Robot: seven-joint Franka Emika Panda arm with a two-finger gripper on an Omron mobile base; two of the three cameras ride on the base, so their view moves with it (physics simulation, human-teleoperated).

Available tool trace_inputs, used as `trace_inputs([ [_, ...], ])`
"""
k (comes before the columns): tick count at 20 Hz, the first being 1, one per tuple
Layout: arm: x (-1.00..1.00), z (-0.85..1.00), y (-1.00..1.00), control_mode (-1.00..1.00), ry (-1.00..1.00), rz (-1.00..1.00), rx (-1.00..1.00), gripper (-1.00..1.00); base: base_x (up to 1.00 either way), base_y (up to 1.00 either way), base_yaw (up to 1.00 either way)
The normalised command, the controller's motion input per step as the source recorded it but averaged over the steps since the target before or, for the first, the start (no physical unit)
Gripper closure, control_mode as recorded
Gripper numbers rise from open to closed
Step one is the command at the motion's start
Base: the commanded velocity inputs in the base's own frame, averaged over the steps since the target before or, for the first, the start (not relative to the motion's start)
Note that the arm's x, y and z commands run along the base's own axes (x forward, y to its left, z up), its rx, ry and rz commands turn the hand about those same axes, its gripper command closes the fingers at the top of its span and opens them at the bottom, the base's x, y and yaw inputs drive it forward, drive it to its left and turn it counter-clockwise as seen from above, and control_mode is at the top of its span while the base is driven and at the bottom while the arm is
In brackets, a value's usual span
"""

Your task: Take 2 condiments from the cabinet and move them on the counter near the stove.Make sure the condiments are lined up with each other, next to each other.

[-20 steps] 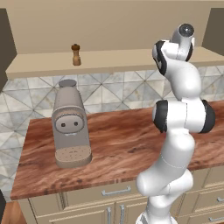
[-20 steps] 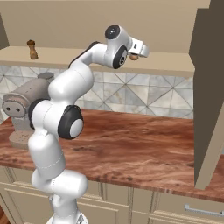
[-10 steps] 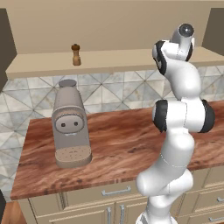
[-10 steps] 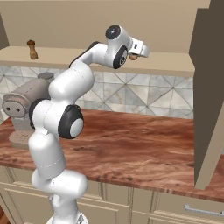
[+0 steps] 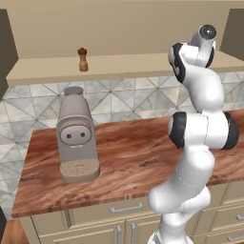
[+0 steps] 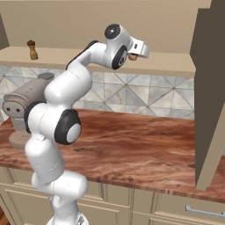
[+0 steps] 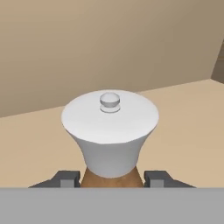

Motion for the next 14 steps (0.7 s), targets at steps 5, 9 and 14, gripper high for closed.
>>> trace_inputs([
  [5, -0.75, 0.1, 0.21, -1.0, -0.03, 0.09, 0.0, 1.0, 0.0, 0.0, 0.0],
  [9, -0.94, 0.21, 0.34, -1.0, -0.03, 0.13, 0.0, 1.0, 0.0, 0.0, 0.0],
  [14, -0.98, 0.21, 0.58, -1.0, -0.01, 0.17, -0.02, 1.0, 0.0, 0.0, 0.0],
])
